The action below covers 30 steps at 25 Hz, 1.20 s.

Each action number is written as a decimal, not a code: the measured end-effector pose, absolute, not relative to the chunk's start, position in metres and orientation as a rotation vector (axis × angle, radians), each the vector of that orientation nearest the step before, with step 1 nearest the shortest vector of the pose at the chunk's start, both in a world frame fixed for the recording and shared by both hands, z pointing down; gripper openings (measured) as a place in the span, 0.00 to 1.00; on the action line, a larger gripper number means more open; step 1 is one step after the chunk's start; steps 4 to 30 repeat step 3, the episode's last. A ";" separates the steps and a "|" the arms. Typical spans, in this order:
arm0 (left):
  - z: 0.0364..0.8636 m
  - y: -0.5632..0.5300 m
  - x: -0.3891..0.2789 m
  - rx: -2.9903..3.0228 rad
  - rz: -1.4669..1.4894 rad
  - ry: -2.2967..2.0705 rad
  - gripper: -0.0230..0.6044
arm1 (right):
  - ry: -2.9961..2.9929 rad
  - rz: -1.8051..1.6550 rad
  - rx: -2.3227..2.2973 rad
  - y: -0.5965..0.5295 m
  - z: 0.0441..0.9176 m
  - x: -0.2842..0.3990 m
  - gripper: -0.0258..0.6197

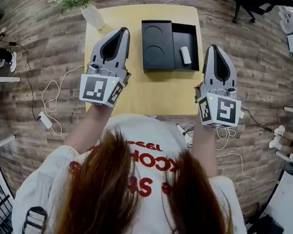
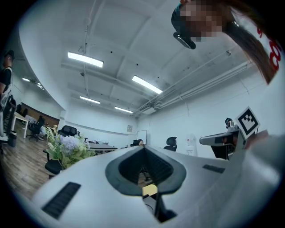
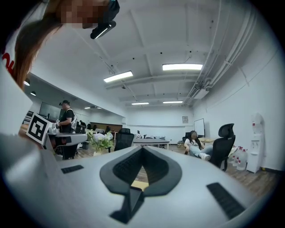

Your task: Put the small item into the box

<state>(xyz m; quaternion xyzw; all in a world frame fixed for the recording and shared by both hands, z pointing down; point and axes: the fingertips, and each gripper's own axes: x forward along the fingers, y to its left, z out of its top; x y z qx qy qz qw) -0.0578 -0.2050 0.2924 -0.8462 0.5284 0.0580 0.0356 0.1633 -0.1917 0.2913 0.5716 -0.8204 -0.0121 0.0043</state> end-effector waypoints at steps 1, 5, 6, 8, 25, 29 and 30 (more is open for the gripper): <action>0.292 -0.205 -0.058 -2.601 0.179 1.621 0.05 | -2.570 -0.036 1.792 -0.192 0.291 0.163 0.05; 0.291 -0.205 -0.058 -2.602 0.180 1.617 0.05 | -2.572 -0.030 1.792 -0.191 0.290 0.162 0.05; 0.291 -0.205 -0.058 -2.602 0.180 1.617 0.05 | -2.572 -0.030 1.792 -0.191 0.290 0.162 0.05; 0.291 -0.205 -0.058 -2.602 0.180 1.617 0.05 | -2.572 -0.030 1.792 -0.191 0.290 0.162 0.05; 0.291 -0.205 -0.058 -2.602 0.180 1.617 0.05 | -2.572 -0.030 1.792 -0.191 0.290 0.162 0.05; 0.291 -0.205 -0.058 -2.602 0.180 1.617 0.05 | -2.572 -0.030 1.792 -0.191 0.290 0.162 0.05; 0.291 -0.205 -0.058 -2.602 0.180 1.617 0.05 | -2.572 -0.030 1.792 -0.191 0.290 0.162 0.05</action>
